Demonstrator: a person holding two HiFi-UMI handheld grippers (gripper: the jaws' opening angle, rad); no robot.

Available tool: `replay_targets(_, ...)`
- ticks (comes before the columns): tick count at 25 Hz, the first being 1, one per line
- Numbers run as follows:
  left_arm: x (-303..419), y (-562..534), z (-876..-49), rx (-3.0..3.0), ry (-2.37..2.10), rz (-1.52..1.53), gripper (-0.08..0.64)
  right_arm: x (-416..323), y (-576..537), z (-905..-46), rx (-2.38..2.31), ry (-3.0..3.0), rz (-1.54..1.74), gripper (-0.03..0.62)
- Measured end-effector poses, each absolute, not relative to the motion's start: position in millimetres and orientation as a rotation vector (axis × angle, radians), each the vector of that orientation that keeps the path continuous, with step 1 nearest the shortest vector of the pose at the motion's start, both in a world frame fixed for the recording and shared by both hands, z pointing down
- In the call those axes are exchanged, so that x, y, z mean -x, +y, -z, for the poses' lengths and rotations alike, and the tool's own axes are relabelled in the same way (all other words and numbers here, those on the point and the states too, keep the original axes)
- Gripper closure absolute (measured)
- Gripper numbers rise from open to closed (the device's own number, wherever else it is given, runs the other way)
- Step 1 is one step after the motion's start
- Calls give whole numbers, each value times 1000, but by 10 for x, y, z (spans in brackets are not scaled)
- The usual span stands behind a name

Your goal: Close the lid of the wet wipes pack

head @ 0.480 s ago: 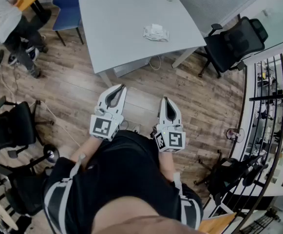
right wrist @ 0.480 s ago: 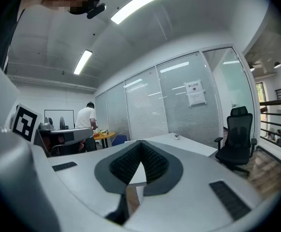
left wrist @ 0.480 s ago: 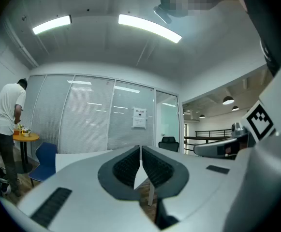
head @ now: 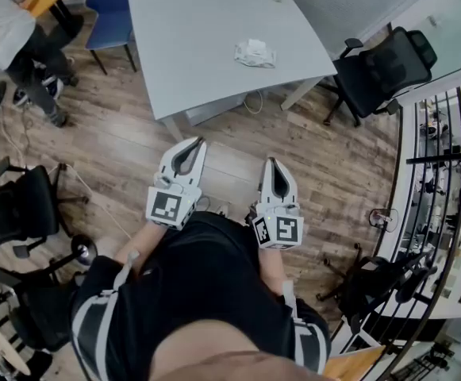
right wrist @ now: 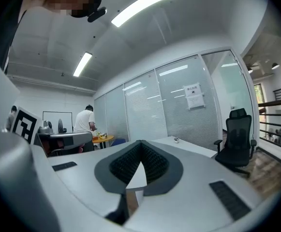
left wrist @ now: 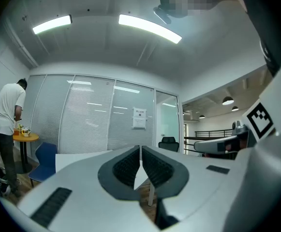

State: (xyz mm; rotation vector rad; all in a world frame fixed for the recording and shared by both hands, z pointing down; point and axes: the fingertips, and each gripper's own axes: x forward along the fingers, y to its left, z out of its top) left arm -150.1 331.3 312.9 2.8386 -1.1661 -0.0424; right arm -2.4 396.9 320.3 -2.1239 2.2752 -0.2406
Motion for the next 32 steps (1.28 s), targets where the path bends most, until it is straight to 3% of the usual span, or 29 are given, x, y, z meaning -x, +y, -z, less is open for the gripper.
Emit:
replay_targets(3, 1526, 3303, -3132, -2839, -1167, 42, 528, -3, 3950, -3180, 2123, 2233, 243, 560)
replay_targets(5, 1563, 3289, -3135, -2839, -1165, 44, 528, 21, 3914, -3219, 2127, 2236, 270, 441)
replay_targets(6, 1583, 3280, -3135, -2840, -1164, 43, 528, 36, 3897, -3240, 2134, 2239, 278, 425)
replay_targets(32, 2113, 2678, -3409, -2823, -1069, 7, 528, 516, 3285, -3450, 2220, 2179, 340, 426)
